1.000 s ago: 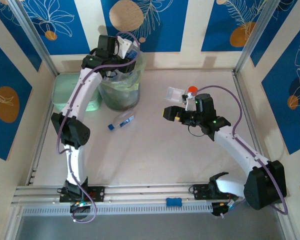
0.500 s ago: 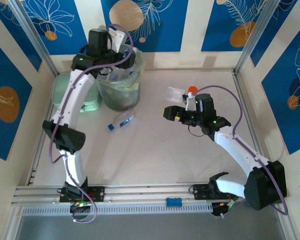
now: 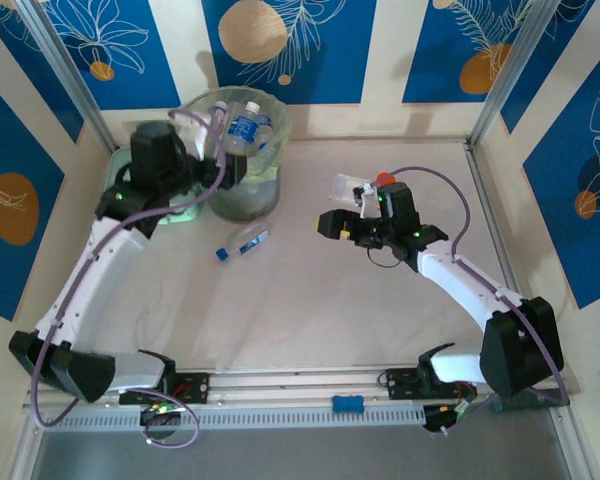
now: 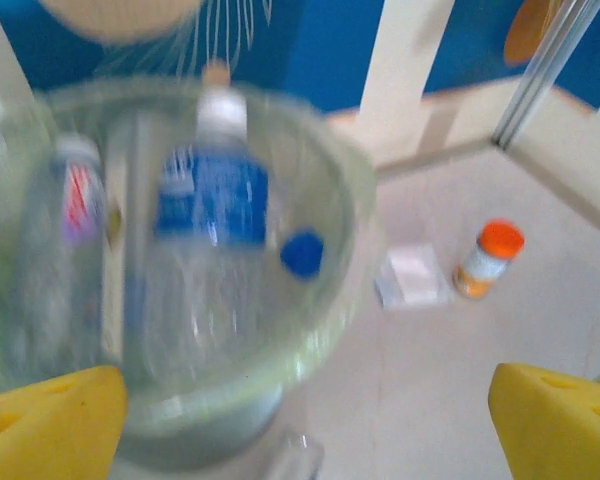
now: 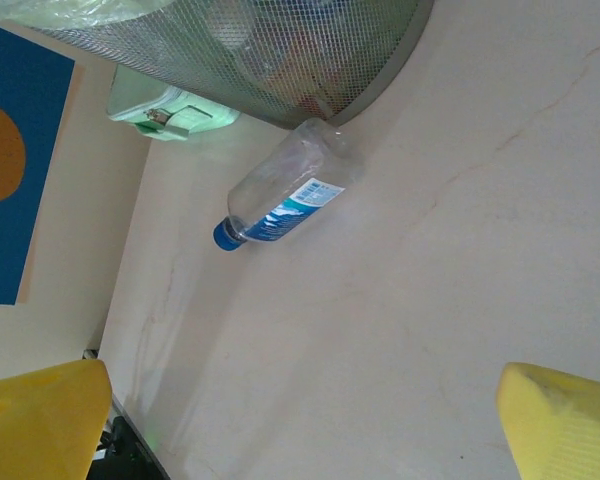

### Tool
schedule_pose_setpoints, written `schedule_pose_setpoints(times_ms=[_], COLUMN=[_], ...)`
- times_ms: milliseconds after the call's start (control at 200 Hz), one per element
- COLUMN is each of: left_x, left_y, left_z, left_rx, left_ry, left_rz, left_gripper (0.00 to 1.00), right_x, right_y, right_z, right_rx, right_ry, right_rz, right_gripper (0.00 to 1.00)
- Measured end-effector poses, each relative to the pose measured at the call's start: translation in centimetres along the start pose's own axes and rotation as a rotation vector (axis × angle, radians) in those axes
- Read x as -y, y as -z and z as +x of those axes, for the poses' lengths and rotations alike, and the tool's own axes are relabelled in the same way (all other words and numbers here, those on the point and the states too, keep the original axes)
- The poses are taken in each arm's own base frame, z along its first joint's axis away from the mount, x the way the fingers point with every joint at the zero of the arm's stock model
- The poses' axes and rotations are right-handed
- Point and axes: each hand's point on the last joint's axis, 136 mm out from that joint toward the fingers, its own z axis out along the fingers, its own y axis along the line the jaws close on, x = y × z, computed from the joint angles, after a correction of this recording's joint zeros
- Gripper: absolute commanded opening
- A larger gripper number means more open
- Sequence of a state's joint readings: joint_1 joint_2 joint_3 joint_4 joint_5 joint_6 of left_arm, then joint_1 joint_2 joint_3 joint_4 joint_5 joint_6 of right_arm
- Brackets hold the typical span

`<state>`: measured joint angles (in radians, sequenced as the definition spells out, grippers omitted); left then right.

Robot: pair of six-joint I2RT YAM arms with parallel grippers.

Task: Put the plastic bottles in the bin

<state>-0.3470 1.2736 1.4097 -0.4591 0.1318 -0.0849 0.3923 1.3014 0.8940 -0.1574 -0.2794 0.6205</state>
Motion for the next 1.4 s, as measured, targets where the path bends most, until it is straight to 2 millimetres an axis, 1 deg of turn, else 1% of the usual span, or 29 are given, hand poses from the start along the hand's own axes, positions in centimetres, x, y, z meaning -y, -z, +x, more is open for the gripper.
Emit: schedule_pose_setpoints(times_ms=[30,60,65,75,145,190,270,350,480,580,750,815,880,1015,1115,1271,1401], left_x=[-0.1,-0.2,-0.3,-0.3,-0.5,-0.6,-0.8,-1.1,-1.4,-1.5,-2.2,-2.6,-2.9,-3.5,-3.6,-3.6,-3.5], left_y=[-0.2,-0.3,-0.3,-0.3,-0.3,-0.1,0.0,-0.3,-1.5,-2.7,-5.6,-6.7,-8.0,-10.9,-12.5,-14.0,-14.8], left_z=[1.8,3.7,4.4,4.7,8.6,10.6,13.3,15.9,20.7,23.1,25.4,25.8,25.5,24.2,23.8,23.7,24.2], left_rx=[-0.026,-0.051,-0.061,-0.064,-0.105,-0.125,-0.134,-0.143,-0.214,-0.257,-0.319,-0.339,-0.347,-0.344,-0.352,-0.367,-0.393], left_ry=[0.020,0.042,0.048,0.050,0.094,0.118,0.155,0.193,0.225,0.224,0.179,0.151,0.116,0.042,0.011,-0.010,-0.005], left_rz=[0.001,0.000,-0.001,0.000,-0.004,-0.009,-0.019,-0.026,-0.038,-0.039,-0.062,-0.073,-0.078,-0.079,-0.072,-0.058,-0.044], left_gripper=[1.00,1.00,1.00,1.00,1.00,1.00,1.00,1.00,1.00,1.00,1.00,1.00,1.00,1.00,0.99,0.96,0.93], right_x=[-0.1,-0.2,-0.2,-0.2,-0.3,-0.2,-0.3,-0.4,-0.9,-1.4,-2.4,-2.6,-2.6,-2.2,-2.1,-2.1,-2.2], right_y=[-0.2,-0.3,-0.4,-0.4,-0.9,-1.3,-1.8,-2.3,-2.8,-3.0,-3.1,-3.2,-3.2,-3.2,-3.2,-2.7,-2.5], right_z=[0.0,0.0,-0.1,0.0,0.0,0.1,0.4,0.7,1.1,1.2,1.2,1.2,1.3,1.4,1.4,1.3,1.1], right_rx=[-0.004,-0.007,-0.007,-0.008,-0.022,-0.031,-0.047,-0.063,-0.080,-0.086,-0.090,-0.090,-0.092,-0.095,-0.092,-0.079,-0.069], right_ry=[0.000,0.002,0.003,0.002,0.002,0.001,-0.007,-0.008,-0.005,0.002,0.018,0.022,0.023,0.017,0.016,0.022,0.026], right_rz=[-0.003,-0.005,-0.005,-0.006,-0.010,-0.010,-0.011,-0.012,-0.019,-0.027,-0.038,-0.039,-0.034,-0.015,-0.005,0.007,0.007], right_gripper=[0.99,0.99,0.99,0.99,0.99,0.99,0.99,0.99,0.99,0.99,0.99,0.99,0.99,0.99,0.99,0.99,0.99])
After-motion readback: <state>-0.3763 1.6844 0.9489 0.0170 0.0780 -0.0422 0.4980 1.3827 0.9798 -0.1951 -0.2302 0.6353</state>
